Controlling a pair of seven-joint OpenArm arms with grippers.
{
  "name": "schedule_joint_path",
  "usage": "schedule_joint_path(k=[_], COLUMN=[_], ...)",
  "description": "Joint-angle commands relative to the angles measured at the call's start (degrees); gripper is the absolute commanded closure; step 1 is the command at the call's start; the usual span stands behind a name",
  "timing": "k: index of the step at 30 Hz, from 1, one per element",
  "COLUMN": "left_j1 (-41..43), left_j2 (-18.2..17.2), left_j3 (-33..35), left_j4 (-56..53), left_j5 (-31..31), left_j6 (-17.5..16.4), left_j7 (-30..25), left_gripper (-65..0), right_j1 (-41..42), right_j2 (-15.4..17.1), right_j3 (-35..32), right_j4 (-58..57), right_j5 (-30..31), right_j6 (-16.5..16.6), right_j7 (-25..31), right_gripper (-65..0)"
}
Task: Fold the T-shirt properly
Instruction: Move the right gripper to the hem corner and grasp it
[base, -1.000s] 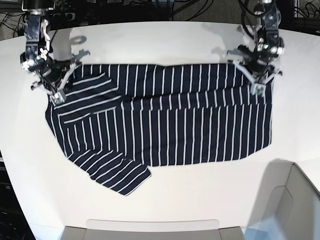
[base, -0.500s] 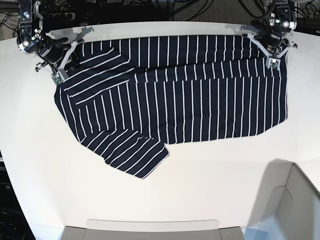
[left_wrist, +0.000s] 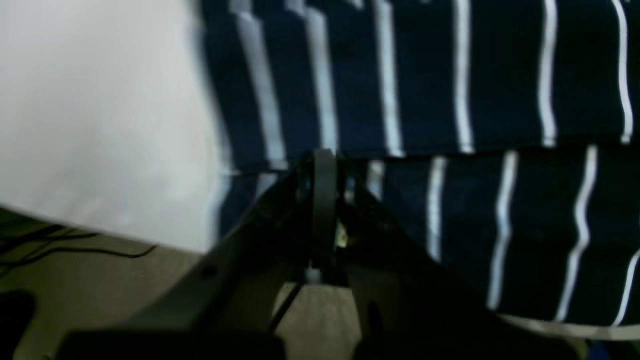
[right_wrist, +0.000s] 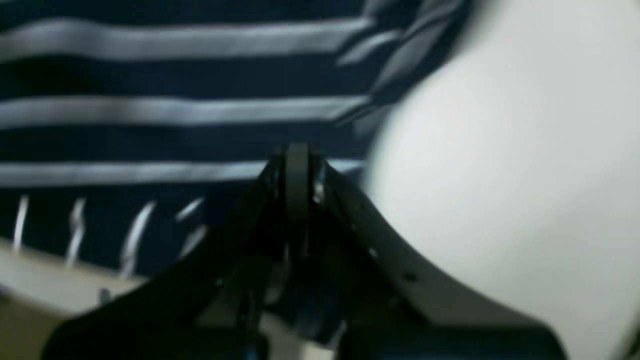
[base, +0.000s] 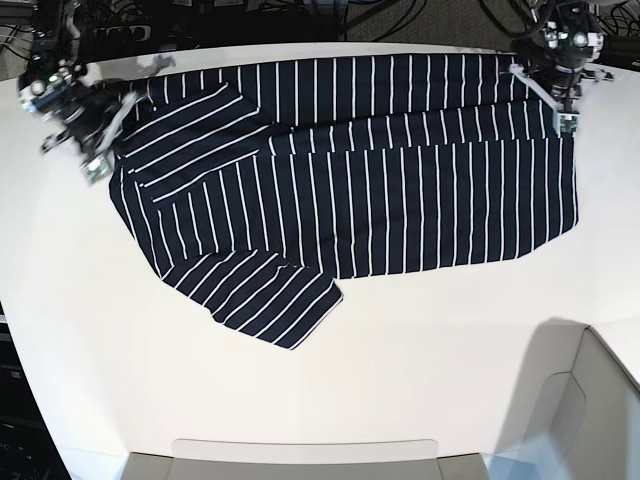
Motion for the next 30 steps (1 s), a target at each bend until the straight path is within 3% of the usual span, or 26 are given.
schedule_joint_path(k=[1,7,11,17,21,24,30], left_j1=[0.19,-3.15,-5.35,-7.54,-7.54,-7.54,-7.63], left_j2=[-0.63,-0.9,-0.98,-1.07,-1.69,-1.95,-1.69], left_j3=[-0.35,-0.35,-0.18,0.08,0.08,0.08,0.08], left_j4=[1.25,3.09,3.09,3.01,2.92,2.83,2.74], left_j5=[0.0,0.0,0.09,0.09,0.09,0.09,-0.26], left_j6=[0.27,0.27,0.27,0.27,0.27,0.27,0.27], left_j7=[-0.62,-0.62,-0.62,-0.62,-0.62,-0.62,1.93], left_gripper=[0.0,0.0,0.0,0.0,0.0,0.0,0.0], right_j1=[0.87,7.64,14.93,30.85,39.29,45.53,46.06], right_j2=[-0.08,-0.43,0.01,-2.02,-4.83,-5.09,-5.36], right_j3=[1.13,2.71,-1.86,-12.68,-13.82,-15.93,-20.5], right_j4=[2.49,5.22,2.49,-15.18,-30.82,-43.31,-49.72], right_j5=[0.83,0.74,-0.32,-13.68,-19.22,-21.85,-25.63], right_j6=[0.06,0.15,0.15,0.06,-0.03,-0.29,-0.29], right_j7=[0.12,-0.41,-0.76,0.03,8.12,11.55,10.49], right_gripper=[0.0,0.0,0.0,0.0,0.0,0.0,0.0])
